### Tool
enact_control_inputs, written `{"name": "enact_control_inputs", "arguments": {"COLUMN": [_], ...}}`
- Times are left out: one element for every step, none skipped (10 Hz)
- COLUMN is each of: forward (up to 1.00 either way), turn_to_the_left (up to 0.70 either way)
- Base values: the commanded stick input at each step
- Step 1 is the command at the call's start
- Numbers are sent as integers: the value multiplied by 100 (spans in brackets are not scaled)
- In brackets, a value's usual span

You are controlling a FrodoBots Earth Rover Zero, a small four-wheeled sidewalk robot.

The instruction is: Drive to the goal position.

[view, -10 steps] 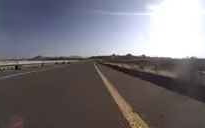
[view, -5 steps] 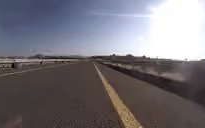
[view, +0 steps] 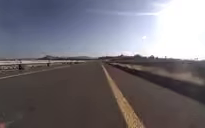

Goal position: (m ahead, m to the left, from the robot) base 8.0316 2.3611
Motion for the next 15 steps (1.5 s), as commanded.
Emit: {"name": "enact_control_inputs", "arguments": {"forward": [70, 70, 70, 70, 70, 70, 70, 70, 70, 70, 70, 70, 70, 70, 70], "turn_to_the_left": [0, 0, 0, 0, 0, 0, 0, 0, 0, 0, 0, 0, 0, 0, 0]}}
